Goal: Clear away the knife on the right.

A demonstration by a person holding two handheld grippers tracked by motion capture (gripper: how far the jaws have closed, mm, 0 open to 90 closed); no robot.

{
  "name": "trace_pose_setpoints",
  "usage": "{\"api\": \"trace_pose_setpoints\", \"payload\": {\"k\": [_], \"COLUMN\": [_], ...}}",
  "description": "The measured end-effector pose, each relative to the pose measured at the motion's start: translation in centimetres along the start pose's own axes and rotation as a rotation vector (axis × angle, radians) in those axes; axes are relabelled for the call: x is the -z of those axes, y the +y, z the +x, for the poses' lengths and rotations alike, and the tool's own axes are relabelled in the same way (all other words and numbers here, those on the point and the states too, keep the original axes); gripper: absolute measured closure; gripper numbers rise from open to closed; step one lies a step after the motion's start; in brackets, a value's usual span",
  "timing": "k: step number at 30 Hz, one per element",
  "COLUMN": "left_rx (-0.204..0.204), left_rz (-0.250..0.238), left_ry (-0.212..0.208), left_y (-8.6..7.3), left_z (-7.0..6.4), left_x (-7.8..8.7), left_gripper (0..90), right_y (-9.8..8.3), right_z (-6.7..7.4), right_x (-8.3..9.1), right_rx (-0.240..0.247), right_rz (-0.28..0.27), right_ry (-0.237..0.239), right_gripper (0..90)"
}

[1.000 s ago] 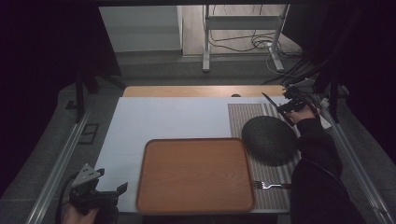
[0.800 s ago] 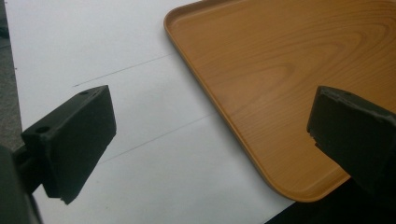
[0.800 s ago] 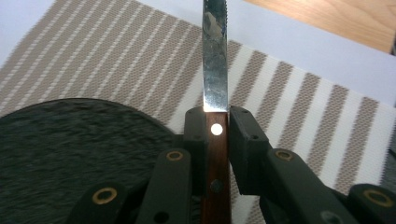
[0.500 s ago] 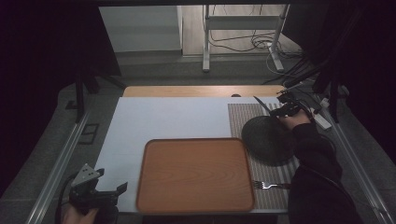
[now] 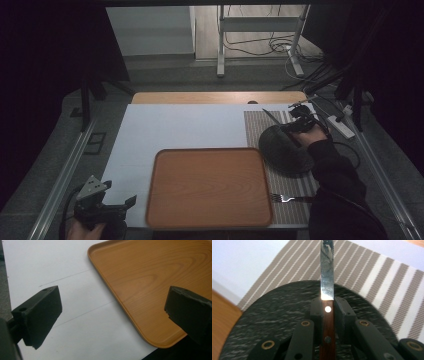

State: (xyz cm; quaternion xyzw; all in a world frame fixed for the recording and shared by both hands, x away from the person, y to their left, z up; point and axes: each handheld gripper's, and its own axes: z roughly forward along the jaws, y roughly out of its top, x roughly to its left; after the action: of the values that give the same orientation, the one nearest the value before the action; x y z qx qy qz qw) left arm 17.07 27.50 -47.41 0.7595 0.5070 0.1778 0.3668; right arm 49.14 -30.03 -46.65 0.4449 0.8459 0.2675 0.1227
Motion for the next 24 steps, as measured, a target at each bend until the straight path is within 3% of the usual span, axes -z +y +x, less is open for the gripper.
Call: {"api": "trace_pose_setpoints", "payload": {"k": [8,15,24], "left_rx": [-0.002,-0.004,-0.006], "left_rz": [0.001,0.001,0.003], "left_ry": [0.001,0.002,0.002], "left_y": [0.0,0.0,0.0], "left_z": [0.0,0.0,-0.1], "left_x": [0.0,0.0,0.0], "left_gripper": [2.1,2.1,2.1], "right_y": [-1.1,-2.3,-3.6], "right_z": [2.5,5.6,8.2], "right_x": [0.5,1.4,2.1], "right_rx": [0.035,0.066,0.091], "right_rz": [0.003,-0.005,-0.008], "right_ry": [0.023,0.061,0.092], "right_gripper": [77.2,77.3,77.2]}}
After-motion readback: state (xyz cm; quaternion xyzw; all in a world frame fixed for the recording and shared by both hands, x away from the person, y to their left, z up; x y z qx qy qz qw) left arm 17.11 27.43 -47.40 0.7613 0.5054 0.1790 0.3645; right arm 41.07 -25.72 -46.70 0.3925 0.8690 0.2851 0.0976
